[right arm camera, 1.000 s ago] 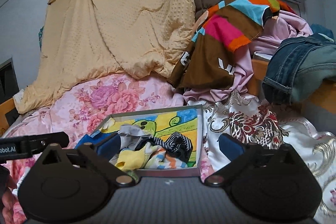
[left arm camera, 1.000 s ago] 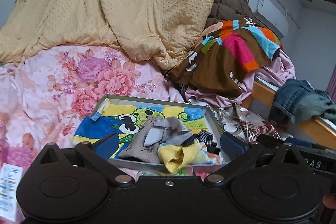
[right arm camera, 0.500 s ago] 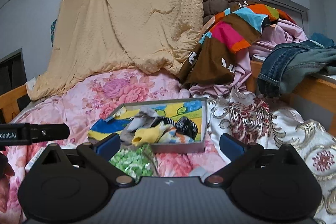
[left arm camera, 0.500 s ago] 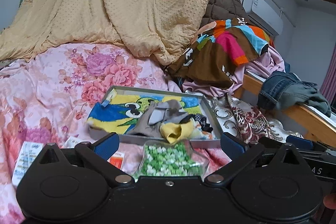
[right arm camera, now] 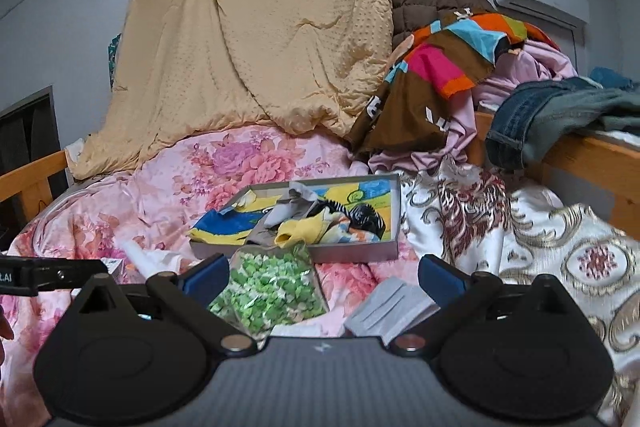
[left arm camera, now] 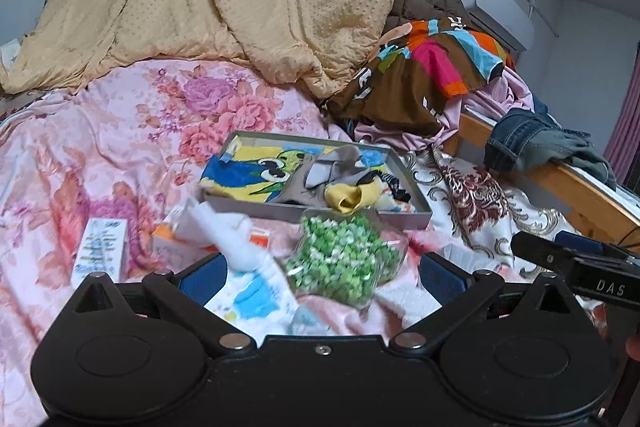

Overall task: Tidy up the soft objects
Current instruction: 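Withdraw both grippers from the tray toward the remaining items, then move the left gripper to the white-blue packet while the right gripper approaches the white foam pad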

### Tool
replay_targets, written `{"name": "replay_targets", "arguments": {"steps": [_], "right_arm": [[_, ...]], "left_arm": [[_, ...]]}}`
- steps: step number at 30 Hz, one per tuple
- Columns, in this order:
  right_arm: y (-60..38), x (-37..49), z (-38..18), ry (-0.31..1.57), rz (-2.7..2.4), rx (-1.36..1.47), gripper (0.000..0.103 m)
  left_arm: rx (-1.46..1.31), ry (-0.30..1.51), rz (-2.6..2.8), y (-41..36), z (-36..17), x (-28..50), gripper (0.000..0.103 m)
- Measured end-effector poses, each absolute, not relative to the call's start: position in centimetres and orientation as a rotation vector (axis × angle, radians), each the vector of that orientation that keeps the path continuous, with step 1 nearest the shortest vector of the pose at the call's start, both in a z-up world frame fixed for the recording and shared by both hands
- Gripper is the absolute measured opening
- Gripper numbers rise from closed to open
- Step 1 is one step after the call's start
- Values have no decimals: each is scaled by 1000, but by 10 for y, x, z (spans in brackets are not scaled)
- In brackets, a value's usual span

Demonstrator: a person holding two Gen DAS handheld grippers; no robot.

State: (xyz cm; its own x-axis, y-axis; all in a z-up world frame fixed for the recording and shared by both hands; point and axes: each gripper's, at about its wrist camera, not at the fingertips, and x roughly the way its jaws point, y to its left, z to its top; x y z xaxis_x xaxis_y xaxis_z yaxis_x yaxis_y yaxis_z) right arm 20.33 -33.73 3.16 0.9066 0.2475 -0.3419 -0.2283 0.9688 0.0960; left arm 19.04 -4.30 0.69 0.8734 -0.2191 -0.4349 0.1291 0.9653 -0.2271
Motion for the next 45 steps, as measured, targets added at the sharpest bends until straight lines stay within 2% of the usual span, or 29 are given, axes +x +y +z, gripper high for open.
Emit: {"name": "replay_targets", "arguments": {"steps": [17, 45], "right_arm": [[-312, 163, 15, 451, 316, 1, 103], [-295, 179, -1, 576, 335, -75, 103]], "left_arm": [[-170, 544, -189, -23, -24, 150, 102], [-126, 623, -272, -44, -55, 151, 102]]}}
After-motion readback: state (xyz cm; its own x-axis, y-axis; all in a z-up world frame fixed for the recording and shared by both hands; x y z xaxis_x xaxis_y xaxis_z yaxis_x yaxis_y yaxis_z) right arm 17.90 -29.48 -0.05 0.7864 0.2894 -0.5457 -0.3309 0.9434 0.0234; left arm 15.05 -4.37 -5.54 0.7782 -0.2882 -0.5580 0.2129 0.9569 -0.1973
